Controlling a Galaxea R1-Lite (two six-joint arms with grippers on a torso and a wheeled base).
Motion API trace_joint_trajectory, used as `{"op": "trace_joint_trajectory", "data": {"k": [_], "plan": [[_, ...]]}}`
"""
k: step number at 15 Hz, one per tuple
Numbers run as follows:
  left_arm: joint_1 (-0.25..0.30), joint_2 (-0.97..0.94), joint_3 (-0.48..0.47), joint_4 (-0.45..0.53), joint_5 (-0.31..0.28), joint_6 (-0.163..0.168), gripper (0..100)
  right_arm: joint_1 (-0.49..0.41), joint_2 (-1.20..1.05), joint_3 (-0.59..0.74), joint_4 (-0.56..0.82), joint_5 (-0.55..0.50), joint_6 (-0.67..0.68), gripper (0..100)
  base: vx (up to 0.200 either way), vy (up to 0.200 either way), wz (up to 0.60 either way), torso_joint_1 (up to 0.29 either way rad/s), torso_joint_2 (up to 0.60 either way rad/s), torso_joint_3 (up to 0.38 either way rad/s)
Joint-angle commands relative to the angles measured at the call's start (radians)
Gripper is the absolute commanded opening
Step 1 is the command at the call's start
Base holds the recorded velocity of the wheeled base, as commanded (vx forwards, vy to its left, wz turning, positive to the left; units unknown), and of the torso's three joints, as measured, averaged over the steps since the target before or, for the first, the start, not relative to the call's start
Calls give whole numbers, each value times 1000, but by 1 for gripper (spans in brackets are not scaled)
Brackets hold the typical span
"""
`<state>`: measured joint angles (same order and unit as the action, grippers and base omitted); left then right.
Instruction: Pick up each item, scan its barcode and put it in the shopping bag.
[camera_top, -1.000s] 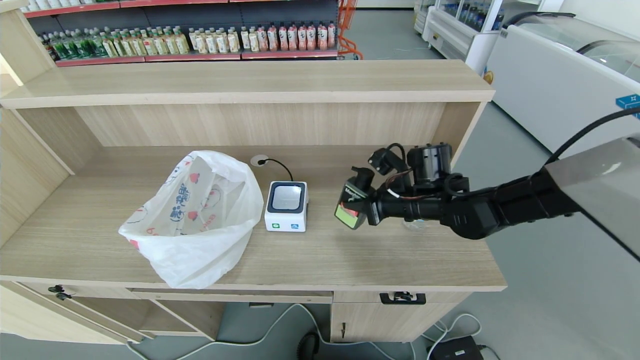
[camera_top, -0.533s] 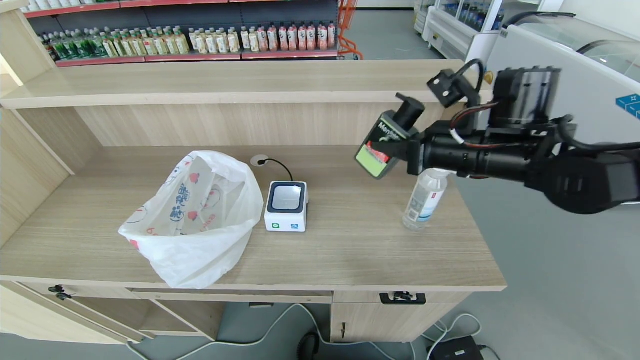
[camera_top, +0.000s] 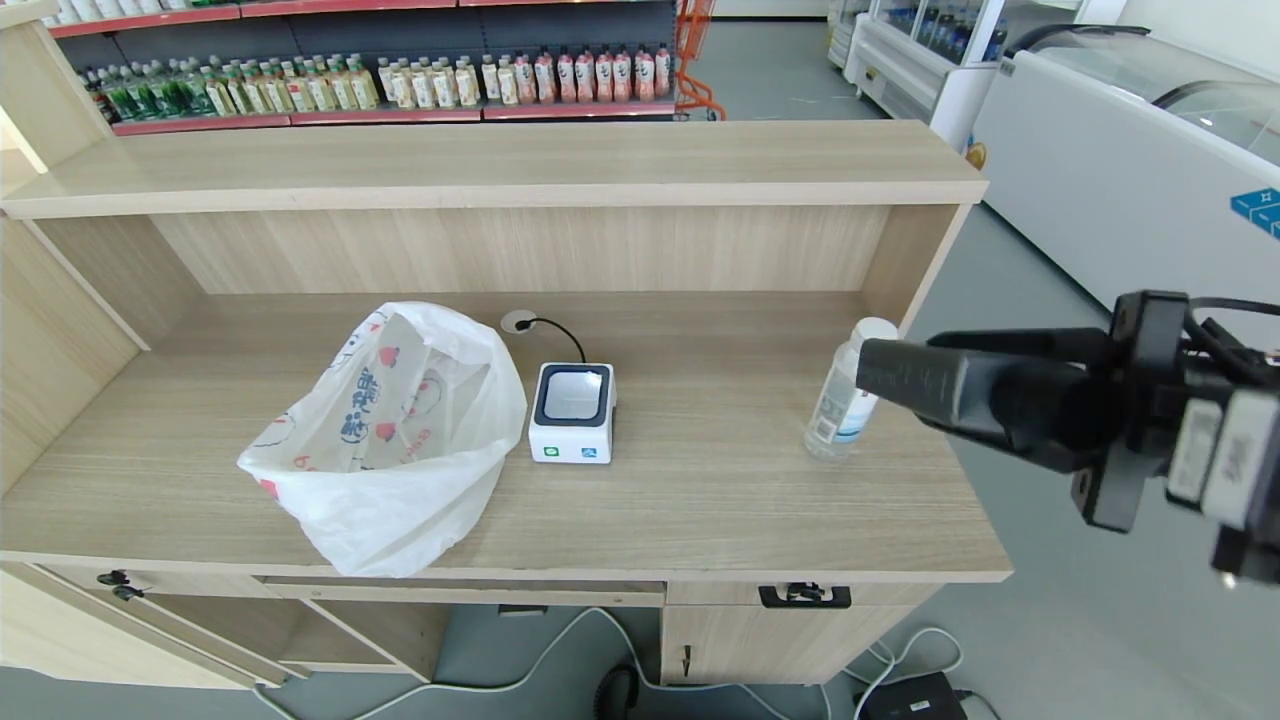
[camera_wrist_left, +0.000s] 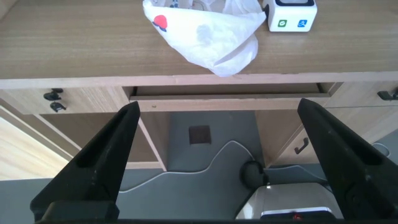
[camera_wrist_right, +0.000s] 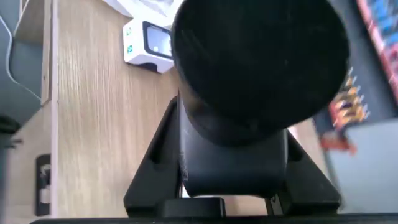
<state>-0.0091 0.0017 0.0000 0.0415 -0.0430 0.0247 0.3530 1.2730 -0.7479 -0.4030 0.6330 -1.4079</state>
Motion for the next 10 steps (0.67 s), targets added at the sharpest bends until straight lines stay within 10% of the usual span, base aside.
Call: {"op": "trace_joint_trajectory", "data": {"k": [1, 7, 10], "plan": [[0, 0, 0, 0, 0, 0, 100, 18, -87, -5, 84, 209, -405, 0, 0, 0, 0, 0, 0, 0], [0, 0, 0, 0, 0, 0, 100, 187, -99, -47, 35, 439, -1174, 0, 0, 0, 0, 0, 0, 0], [0, 0, 0, 0, 0, 0, 100, 265, -149, 22, 39, 438, -1312, 0, 0, 0, 0, 0, 0, 0]]}}
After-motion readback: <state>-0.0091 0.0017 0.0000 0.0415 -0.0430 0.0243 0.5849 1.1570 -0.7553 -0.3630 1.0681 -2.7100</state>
